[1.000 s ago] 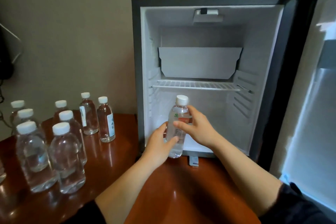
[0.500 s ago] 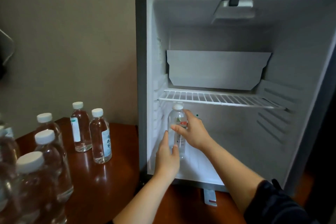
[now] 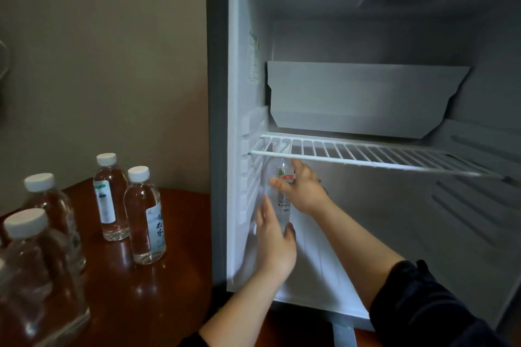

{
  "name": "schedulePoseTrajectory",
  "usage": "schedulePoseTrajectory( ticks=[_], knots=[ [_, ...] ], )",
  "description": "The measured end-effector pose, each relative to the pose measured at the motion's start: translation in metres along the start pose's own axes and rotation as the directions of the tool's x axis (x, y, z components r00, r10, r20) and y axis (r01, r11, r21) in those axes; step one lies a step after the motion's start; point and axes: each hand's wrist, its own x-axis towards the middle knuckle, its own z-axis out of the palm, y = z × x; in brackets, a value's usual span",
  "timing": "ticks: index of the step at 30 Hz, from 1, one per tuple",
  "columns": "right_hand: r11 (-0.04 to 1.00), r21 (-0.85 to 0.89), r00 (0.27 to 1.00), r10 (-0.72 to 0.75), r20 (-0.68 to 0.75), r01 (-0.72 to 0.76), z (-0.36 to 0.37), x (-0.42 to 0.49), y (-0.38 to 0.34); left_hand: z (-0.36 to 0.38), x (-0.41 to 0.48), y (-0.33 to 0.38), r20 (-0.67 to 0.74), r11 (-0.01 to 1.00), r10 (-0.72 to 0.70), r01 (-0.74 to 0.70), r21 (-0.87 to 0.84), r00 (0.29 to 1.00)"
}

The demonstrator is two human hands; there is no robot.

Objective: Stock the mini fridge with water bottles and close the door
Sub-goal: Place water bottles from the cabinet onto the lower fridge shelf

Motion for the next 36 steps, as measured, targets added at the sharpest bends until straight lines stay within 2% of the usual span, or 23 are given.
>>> schedulePoseTrajectory(
  ticks=[6,11,16,19,21,25,30,36],
  knots=[
    [0.998,0.003,0.998,0.056,-0.006,-0.056,0.007,0.009,0.0,-0.001,0.016,-0.003,0.032,1.0,-0.02,0.02,-0.018,0.999],
    [0.992,-0.05,0.992,0.117,0.048,-0.115,0.004,0.008,-0.011,-0.01,0.024,-0.006,0.099,1.0,-0.009,0.009,0.001,0.995],
    [0.981,-0.17,0.99,0.105,0.091,-0.088,-0.008,-0.017,-0.02,-0.023,0.006,-0.007,0.176,0.993,-0.11,0.101,0.057,0.978],
    [0.97,-0.23,0.987,0.103,0.12,-0.073,-0.016,-0.042,-0.027,-0.035,-0.02,-0.001,0.21,0.974,-0.176,0.139,0.18,0.962],
    [0.966,-0.256,0.984,0.089,0.155,-0.047,-0.021,-0.06,-0.033,-0.047,-0.035,0.005,0.215,0.963,-0.176,0.122,0.24,0.961],
    [0.964,-0.264,0.965,0.053,0.256,0.016,-0.031,-0.096,-0.054,-0.087,-0.072,0.018,0.33,0.975,-0.155,0.09,0.204,0.931],
    [0.945,-0.268,0.912,-0.063,0.405,0.185,-0.03,-0.144,-0.09,-0.156,-0.122,0.035,0.378,0.957,-0.129,0.016,0.289,0.917],
    [0.907,-0.227,0.833,-0.197,0.517,0.355,-0.009,-0.188,-0.134,-0.232,-0.183,0.041,0.297,0.931,-0.08,-0.035,0.364,0.952]
  ],
)
